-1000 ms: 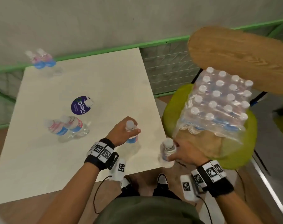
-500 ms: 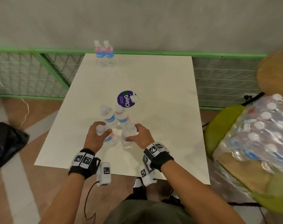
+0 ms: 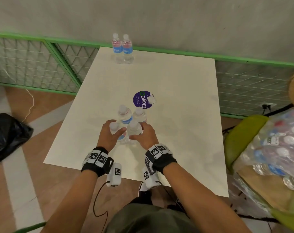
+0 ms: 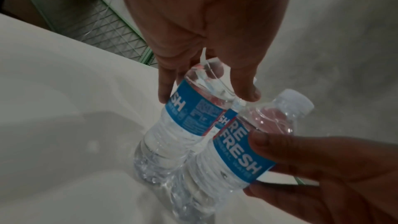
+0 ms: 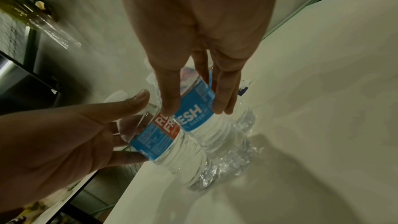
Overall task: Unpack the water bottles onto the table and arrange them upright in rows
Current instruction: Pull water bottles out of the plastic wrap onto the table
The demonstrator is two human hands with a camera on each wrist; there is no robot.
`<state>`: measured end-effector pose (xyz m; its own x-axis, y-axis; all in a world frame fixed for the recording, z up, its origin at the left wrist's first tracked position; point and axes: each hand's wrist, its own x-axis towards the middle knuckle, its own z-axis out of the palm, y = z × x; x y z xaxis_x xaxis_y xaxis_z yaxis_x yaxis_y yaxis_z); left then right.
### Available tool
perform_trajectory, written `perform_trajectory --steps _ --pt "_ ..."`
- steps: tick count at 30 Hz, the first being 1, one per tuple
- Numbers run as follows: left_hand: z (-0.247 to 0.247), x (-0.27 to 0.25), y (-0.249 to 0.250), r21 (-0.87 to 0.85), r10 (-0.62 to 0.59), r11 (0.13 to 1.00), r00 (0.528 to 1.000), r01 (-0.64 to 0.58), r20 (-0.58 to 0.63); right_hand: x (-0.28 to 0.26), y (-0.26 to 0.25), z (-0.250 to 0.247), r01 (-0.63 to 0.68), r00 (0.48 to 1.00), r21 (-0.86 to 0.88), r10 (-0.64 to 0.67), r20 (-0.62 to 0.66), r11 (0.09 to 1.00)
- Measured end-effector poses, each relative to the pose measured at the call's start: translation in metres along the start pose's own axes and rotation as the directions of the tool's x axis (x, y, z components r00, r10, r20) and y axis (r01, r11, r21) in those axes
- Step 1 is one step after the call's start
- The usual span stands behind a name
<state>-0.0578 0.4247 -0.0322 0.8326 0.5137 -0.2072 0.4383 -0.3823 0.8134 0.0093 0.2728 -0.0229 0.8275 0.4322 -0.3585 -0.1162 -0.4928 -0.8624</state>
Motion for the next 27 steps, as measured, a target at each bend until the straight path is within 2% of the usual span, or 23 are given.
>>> perform_trajectory --steps 6,9,12,14,17,19,21,22,23,24,25,26,27 --pt "-0.003 -0.004 0.004 -0.025 0.090 0.996 0.990 -0.088 0.105 -0.004 0.000 -0.001 0.038 0.997 0.000 -0.038 0.062 0.999" --pt "-0.004 -0.008 -0.002 0.034 0.069 0.997 0.992 -0.072 0.103 -0.010 0.001 -0.010 0.053 0.991 -0.038 -0.048 0.122 0.998" --pt "-0.004 -0.023 0.004 0.009 -0.064 0.998 0.998 0.064 -0.028 -0.020 0.005 -0.021 0.021 0.977 -0.059 -0.008 0.211 0.998" --pt "-0.006 -0.036 0.001 0.040 -0.137 0.989 0.980 0.144 -0.141 -0.032 0.014 -0.033 -0.037 0.961 -0.053 0.050 0.272 0.998" --pt "0.001 -0.052 -0.006 0.192 -0.087 0.969 0.940 0.157 -0.330 -0.058 0.049 -0.069 -0.122 0.945 -0.038 0.128 0.302 0.992" --pt "0.014 -0.064 -0.002 0.271 -0.039 0.951 0.931 0.146 -0.364 -0.085 0.081 -0.103 -0.183 0.948 0.002 0.176 0.265 0.983" --pt "0.037 -0.074 0.012 0.353 0.011 0.933 0.973 0.074 -0.232 -0.115 0.118 -0.140 -0.270 0.946 0.066 0.252 0.202 0.961" --pt "0.053 -0.079 0.022 0.373 0.036 0.928 0.994 0.004 -0.100 -0.131 0.136 -0.161 -0.324 0.940 0.103 0.309 0.145 0.940" --pt "0.072 -0.086 0.034 0.364 0.060 0.928 0.997 -0.076 0.055 -0.147 0.156 -0.182 -0.382 0.924 0.140 0.377 0.061 0.914" --pt "0.092 -0.093 0.045 0.341 0.090 0.927 0.973 -0.160 0.213 -0.161 0.173 -0.202 -0.427 0.895 0.196 0.444 -0.049 0.883" --pt "0.112 -0.100 0.058 0.315 0.123 0.916 0.922 -0.247 0.367 -0.172 0.188 -0.224 -0.459 0.836 0.276 0.516 -0.186 0.844" --pt "0.132 -0.108 0.070 0.288 0.159 0.895 0.846 -0.341 0.508 -0.180 0.197 -0.244 -0.457 0.749 0.367 0.573 -0.332 0.810" --pt "0.153 -0.114 0.082 0.257 0.187 0.867 0.759 -0.426 0.624 -0.184 0.202 -0.264 -0.439 0.636 0.435 0.614 -0.468 0.786"
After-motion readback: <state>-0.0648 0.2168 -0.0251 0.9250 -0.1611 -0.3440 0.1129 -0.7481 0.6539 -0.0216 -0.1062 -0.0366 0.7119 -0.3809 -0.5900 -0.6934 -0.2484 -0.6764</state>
